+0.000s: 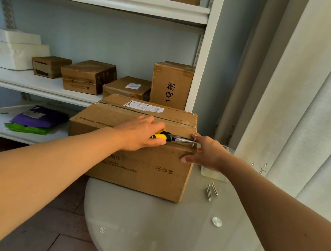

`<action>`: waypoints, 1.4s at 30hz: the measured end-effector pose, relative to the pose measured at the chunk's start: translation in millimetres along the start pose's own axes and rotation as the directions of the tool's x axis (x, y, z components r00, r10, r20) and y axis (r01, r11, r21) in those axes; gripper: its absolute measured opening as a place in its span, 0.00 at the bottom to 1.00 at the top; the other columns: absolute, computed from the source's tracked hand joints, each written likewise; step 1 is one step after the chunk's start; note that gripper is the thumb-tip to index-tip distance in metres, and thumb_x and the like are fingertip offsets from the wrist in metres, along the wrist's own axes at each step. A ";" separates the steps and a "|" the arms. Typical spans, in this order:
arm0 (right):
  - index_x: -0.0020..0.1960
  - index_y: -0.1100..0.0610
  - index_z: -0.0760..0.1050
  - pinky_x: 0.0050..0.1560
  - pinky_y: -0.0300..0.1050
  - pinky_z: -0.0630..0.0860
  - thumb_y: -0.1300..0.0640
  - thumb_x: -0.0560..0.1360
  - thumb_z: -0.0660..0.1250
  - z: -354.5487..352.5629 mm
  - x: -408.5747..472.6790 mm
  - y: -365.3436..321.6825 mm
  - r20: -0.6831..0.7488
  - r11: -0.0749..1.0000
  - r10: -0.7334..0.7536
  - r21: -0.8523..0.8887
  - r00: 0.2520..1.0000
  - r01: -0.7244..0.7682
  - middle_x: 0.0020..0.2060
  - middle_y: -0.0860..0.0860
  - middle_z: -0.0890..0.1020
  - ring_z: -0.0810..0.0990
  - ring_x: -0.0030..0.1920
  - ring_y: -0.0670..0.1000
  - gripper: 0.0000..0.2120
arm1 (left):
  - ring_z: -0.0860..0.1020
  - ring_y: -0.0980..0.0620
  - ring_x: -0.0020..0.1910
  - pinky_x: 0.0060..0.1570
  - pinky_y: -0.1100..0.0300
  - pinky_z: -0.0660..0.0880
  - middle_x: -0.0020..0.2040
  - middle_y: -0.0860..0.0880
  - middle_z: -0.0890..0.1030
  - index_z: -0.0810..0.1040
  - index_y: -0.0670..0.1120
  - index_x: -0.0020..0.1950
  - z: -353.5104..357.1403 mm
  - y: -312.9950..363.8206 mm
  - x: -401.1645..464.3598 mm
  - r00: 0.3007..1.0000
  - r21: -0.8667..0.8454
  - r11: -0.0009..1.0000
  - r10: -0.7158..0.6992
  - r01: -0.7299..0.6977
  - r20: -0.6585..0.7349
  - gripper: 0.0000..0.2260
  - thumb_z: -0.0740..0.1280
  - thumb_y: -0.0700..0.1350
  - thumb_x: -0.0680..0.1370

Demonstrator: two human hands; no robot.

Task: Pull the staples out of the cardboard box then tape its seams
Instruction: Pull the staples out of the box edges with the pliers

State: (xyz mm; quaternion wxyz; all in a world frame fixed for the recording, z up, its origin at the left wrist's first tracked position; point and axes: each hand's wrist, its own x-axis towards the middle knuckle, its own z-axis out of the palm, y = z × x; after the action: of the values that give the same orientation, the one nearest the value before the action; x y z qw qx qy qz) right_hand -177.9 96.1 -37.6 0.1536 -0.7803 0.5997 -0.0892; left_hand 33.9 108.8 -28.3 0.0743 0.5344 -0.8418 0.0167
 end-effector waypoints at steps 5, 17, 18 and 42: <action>0.76 0.54 0.56 0.63 0.49 0.71 0.47 0.73 0.70 -0.3 0.0 -1.3 0.007 1.000 0.005 -0.021 1.000 -0.005 0.66 0.54 0.71 0.71 0.66 0.56 0.38 | 0.67 0.52 0.56 0.51 0.57 0.68 0.53 0.52 0.65 0.66 0.54 0.66 2.9 0.0 -2.6 1.000 0.080 0.996 0.030 -0.030 -0.004 0.19 0.56 0.61 0.78; 0.73 0.51 0.61 0.62 0.50 0.71 0.48 0.72 0.71 -0.7 0.8 0.1 0.016 0.999 -0.022 0.031 1.000 0.021 0.64 0.53 0.73 0.73 0.64 0.55 0.34 | 0.70 0.52 0.54 0.50 0.57 0.71 0.53 0.51 0.70 0.68 0.53 0.63 1.1 -0.2 2.8 1.000 -0.001 1.000 -0.009 0.009 -0.024 0.15 0.57 0.58 0.80; 0.73 0.51 0.61 0.63 0.50 0.71 0.48 0.72 0.71 -0.8 0.3 -0.2 0.017 0.999 -0.027 0.033 0.999 0.027 0.64 0.53 0.73 0.73 0.64 0.55 0.34 | 0.69 0.53 0.53 0.49 0.58 0.70 0.52 0.52 0.70 0.68 0.53 0.63 1.3 -0.2 2.6 1.000 0.015 1.000 -0.006 0.006 -0.017 0.15 0.57 0.58 0.79; 0.41 0.52 0.75 0.49 0.52 0.82 0.58 0.77 0.68 -17.1 10.9 -7.5 -0.465 0.907 0.019 0.381 0.885 0.180 0.39 0.52 0.83 0.84 0.39 0.49 0.06 | 0.69 0.49 0.60 0.58 0.52 0.71 0.60 0.47 0.70 0.68 0.52 0.66 0.0 14.6 16.7 0.997 0.047 0.996 -0.080 0.081 -0.016 0.20 0.58 0.60 0.78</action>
State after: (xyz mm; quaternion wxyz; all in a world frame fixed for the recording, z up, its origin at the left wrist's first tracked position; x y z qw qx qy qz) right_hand -173.8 85.0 -19.5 0.1654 -0.7113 0.5525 -0.4019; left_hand 13.8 100.0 -25.2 0.0680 0.5693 -0.8185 0.0375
